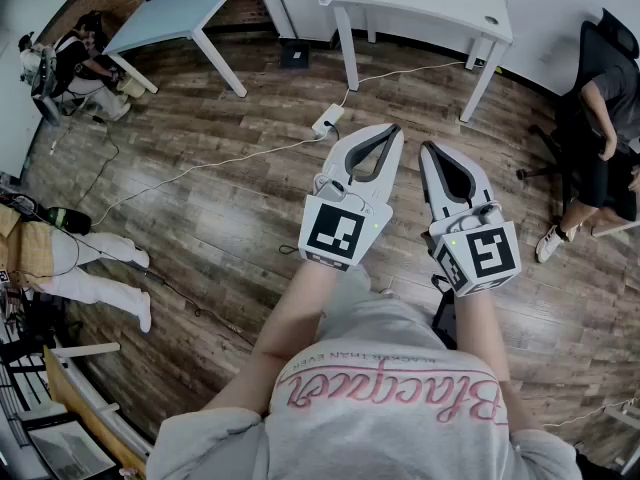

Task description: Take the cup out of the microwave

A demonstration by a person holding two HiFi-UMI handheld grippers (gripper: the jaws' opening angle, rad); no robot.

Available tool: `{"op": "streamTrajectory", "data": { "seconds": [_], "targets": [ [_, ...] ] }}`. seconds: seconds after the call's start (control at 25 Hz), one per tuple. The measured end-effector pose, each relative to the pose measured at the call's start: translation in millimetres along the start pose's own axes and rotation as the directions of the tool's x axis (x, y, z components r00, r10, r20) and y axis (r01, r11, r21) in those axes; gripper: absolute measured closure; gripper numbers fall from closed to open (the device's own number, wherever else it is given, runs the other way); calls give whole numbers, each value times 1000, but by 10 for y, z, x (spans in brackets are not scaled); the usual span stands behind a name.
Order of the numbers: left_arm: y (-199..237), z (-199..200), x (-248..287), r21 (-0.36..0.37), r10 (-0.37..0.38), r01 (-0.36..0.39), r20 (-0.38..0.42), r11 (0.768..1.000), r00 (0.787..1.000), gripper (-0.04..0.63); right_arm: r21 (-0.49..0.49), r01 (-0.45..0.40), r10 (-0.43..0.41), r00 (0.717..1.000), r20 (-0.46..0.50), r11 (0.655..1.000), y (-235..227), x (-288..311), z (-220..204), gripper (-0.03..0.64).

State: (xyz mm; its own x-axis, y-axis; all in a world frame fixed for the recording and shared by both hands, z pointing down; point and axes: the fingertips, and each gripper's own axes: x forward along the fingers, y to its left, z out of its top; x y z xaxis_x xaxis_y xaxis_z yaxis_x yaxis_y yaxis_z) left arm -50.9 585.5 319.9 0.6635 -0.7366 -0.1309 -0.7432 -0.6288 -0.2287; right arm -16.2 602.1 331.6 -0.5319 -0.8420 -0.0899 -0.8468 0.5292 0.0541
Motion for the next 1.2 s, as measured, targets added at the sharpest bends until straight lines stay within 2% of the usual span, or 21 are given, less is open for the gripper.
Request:
{"op": "streamTrajectory", "data": {
  "seconds": [0.36,0.72,1.2],
  "targets": [
    [61,14,3,-15,-5,5,17,1000,1000,589,-12,7,-7,999,-33,1000,26,115,-54,606],
    [511,-27,235,-48,-13,15,47,999,999,589,-2,19,-19,1000,5,1000,-45,532,14,606],
    [1145,-160,524,-51,-40,43,64,998,997,589,23,77,-76,997,-16,997,-168,1249,-48,606]
  ]
}}
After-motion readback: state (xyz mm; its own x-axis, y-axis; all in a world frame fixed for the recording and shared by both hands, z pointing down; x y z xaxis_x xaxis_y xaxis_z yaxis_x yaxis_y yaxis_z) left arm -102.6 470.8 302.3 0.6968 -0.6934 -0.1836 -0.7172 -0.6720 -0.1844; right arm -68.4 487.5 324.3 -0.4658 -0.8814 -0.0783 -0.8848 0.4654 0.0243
